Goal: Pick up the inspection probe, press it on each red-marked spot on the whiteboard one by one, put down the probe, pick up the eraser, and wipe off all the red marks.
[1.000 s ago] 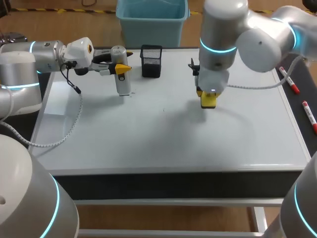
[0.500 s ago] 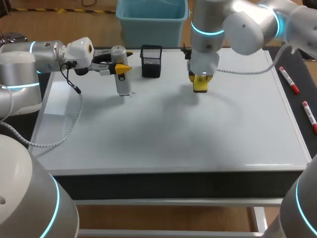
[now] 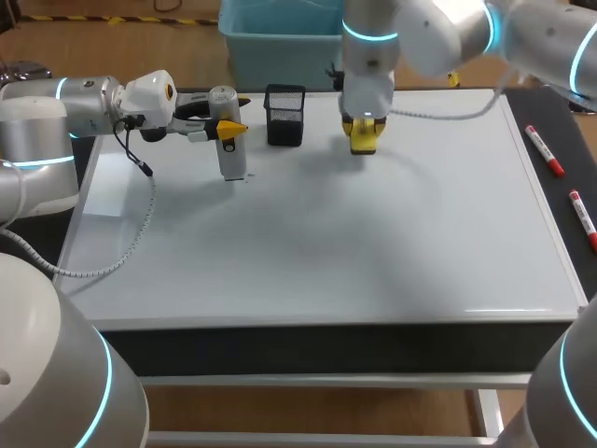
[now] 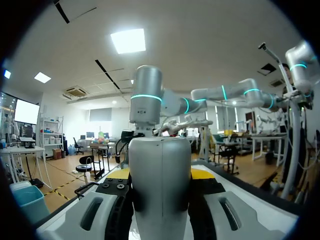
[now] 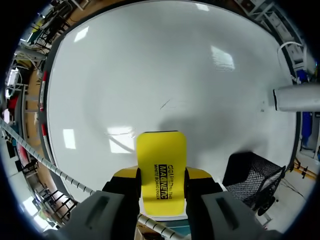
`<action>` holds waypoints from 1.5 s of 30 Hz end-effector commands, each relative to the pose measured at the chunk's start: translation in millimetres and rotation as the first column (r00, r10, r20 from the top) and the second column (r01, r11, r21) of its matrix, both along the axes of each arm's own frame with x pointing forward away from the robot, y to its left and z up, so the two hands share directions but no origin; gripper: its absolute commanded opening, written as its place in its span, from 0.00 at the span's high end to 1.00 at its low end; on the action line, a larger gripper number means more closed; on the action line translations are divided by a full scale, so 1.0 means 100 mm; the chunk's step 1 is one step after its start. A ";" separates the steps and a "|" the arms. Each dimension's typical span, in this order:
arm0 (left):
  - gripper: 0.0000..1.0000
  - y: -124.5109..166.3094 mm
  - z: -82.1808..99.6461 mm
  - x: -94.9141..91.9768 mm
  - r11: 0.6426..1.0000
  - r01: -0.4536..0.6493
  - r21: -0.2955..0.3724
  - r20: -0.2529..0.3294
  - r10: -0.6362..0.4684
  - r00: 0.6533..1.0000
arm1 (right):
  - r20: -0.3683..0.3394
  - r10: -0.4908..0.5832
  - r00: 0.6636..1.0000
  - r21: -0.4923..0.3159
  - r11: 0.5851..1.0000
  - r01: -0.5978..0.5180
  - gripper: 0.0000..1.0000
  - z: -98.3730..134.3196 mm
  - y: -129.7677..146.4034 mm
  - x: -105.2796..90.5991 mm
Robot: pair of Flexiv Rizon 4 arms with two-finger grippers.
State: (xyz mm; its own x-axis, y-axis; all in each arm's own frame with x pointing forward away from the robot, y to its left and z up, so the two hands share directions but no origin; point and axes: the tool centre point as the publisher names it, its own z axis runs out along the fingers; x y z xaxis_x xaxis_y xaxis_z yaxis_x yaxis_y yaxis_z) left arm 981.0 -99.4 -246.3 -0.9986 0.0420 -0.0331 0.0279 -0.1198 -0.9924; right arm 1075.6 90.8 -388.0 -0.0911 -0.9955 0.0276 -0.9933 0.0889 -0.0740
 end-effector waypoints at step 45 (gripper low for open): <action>1.00 0.00 0.00 0.01 1.000 0.003 -0.001 0.000 -0.003 1.000 | -0.117 -0.014 0.993 -0.047 0.999 0.008 0.00 -0.36 0.05 0.34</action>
State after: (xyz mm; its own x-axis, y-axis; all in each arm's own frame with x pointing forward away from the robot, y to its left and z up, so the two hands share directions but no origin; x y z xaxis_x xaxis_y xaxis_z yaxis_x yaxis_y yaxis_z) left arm 980.9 -99.4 -246.4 -0.9986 0.0419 -0.0331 0.0279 -0.1199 -0.9924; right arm 1106.7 93.6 -425.8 -0.0894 -0.9939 0.0650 -0.9950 0.0920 0.0381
